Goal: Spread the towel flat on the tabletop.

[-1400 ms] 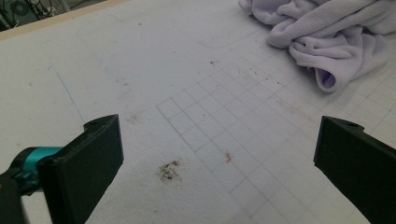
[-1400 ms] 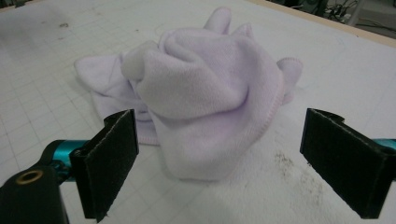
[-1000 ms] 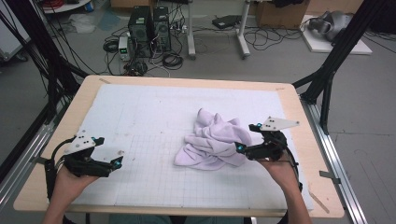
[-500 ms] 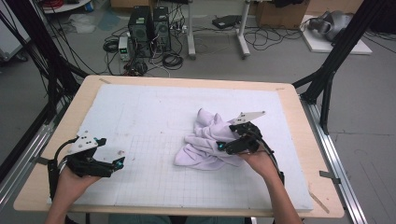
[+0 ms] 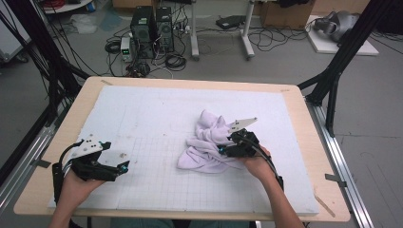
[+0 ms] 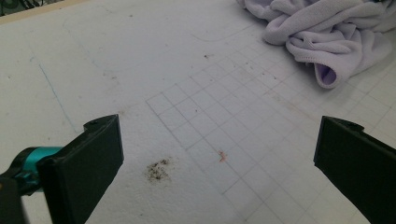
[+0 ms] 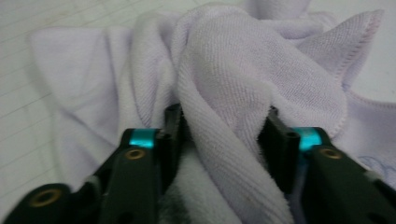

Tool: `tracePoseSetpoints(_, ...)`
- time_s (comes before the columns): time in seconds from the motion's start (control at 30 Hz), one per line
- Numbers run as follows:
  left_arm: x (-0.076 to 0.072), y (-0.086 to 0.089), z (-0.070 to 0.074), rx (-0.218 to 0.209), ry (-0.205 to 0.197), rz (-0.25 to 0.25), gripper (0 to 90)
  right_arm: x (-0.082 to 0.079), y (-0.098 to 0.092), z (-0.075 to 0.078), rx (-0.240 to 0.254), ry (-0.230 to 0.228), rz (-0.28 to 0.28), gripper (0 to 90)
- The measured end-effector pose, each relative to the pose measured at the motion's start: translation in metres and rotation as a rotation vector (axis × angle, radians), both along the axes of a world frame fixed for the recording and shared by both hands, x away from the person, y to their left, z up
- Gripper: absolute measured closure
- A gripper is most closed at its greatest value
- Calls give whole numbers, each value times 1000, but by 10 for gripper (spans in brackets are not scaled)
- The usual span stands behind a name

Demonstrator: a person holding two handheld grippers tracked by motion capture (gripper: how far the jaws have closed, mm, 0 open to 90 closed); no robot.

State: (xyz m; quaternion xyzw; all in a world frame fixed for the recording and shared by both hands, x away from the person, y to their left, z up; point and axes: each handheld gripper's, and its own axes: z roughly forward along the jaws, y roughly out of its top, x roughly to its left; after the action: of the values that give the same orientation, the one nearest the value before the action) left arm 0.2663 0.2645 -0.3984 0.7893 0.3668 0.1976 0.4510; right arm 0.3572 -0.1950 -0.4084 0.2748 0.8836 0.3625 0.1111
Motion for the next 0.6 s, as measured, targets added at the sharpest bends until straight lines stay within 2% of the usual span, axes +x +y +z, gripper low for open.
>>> tracePoseSetpoints(0.03,0,0,1,3,-2,-1,19,0,-3,5,33,18,9,643)
tracePoseSetpoints(0.07,0,0,1,3,-2,0,19,0,-3,5,33,18,9,643)
tracePoseSetpoints(0.1,0,1,2,7,-2,3,19,-3,-2,10,71,21,29,655)
tracePoseSetpoints(0.17,0,1,3,7,-1,6,19,-4,-2,12,83,22,38,657)
tracePoseSetpoints(0.2,0,2,5,7,-7,9,19,-9,2,19,120,29,76,659)
tracePoseSetpoints(0.27,0,1,6,6,-13,12,20,-11,4,22,125,24,90,659)
tracePoseSetpoints(0.3,-1,1,8,-2,-21,10,32,-19,12,28,151,33,139,659)
tracePoseSetpoints(0.37,-2,1,9,-3,-25,10,31,-27,20,34,178,35,174,659)
tracePoseSetpoints(0.4,-2,1,10,-1,-27,8,31,-27,20,34,178,35,174,659)
tracePoseSetpoints(0.5,-2,0,11,2,-26,6,32,-45,36,46,239,44,241,659)
tracePoseSetpoints(0.6,-3,-1,12,-2,-29,3,32,-53,44,51,263,35,271,658)
